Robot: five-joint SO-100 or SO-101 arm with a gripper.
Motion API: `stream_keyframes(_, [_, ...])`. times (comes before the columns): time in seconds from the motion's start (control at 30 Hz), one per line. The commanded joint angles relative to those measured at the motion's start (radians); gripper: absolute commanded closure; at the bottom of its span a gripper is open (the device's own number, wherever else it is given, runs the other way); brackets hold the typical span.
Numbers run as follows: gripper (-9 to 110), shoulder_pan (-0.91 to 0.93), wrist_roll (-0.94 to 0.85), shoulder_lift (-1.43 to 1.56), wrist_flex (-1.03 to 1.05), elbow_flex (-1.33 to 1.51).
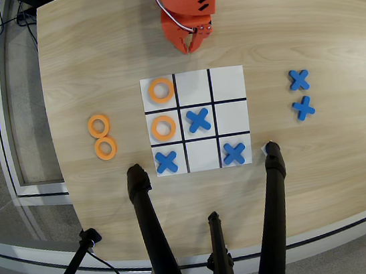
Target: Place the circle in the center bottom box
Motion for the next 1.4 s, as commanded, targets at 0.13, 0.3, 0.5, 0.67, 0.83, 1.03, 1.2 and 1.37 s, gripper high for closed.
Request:
stream_keyframes(0.13, [91, -0.006, 0.035, -0.278, -0.224, -0.112])
stream_keyframes(0.3, [91, -0.009, 0.037, -0.279, -0.218, -0.114])
stream_keyframes(0.5, [91, 0.014, 0.041, -0.341, -0.192, -0.192])
stream_keyframes(0.67, [91, 0.064, 0.077, -0.511, -0.173, -0.393])
stream_keyframes(0.83, [91, 0.161, 0.123, -0.785, -0.173, -0.683])
stream_keyframes(1.03, [91, 0.273, 0.121, -1.114, -0.232, -0.943])
stream_keyframes(1.2, [89, 0.359, 0.117, -1.353, -0.324, -1.124])
stream_keyframes(1.37, [89, 0.423, 0.104, -1.531, -0.351, -1.273])
